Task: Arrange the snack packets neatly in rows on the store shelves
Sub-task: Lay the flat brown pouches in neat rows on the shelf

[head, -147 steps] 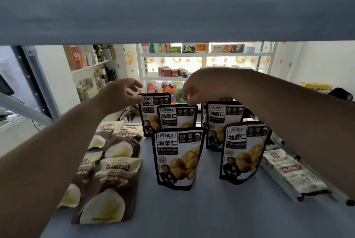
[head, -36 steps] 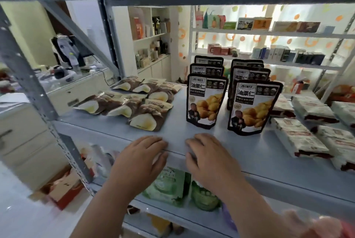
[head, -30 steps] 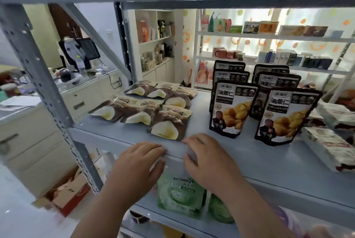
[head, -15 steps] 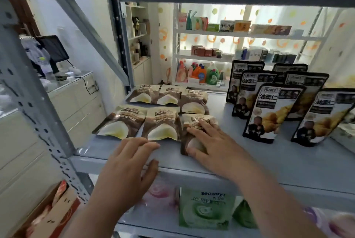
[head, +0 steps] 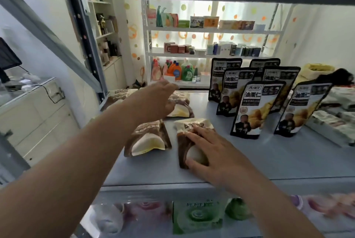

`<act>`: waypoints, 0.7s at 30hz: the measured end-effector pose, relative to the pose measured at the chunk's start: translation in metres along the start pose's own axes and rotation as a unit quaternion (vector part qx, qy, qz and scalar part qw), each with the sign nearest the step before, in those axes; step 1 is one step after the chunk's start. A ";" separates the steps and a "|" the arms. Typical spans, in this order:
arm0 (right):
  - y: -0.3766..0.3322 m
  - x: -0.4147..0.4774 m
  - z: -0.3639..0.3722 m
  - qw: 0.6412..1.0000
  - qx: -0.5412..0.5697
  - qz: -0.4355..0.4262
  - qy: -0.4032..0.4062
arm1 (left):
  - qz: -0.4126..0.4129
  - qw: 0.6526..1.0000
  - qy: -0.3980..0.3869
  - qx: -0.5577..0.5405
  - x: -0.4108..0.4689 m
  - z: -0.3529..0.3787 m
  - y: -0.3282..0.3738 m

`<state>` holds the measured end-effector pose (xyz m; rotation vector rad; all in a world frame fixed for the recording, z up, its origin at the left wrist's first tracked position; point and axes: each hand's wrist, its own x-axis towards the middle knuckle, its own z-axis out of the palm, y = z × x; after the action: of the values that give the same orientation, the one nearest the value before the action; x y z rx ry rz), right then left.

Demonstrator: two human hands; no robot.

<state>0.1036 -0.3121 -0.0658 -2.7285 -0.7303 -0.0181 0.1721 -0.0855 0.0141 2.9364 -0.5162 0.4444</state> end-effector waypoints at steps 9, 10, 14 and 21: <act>0.003 -0.002 -0.002 1.000 0.005 -0.024 0.015 | 0.006 0.985 -0.157 0.067 0.085 0.064 -0.016; 0.003 -0.001 -0.002 1.000 0.007 -0.023 0.016 | 0.006 0.985 -0.156 0.070 0.088 0.066 -0.016; 0.004 -0.001 0.001 0.999 0.015 -0.013 0.039 | 0.026 0.984 -0.150 0.089 0.100 0.068 -0.017; 0.005 -0.001 0.002 0.999 0.026 -0.012 0.039 | 0.010 0.987 -0.149 0.050 0.111 0.073 -0.005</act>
<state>0.1055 -0.3164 -0.0693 -2.6538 -0.7312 -0.1091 0.2931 -0.1282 -0.0211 3.1155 -0.5731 0.0291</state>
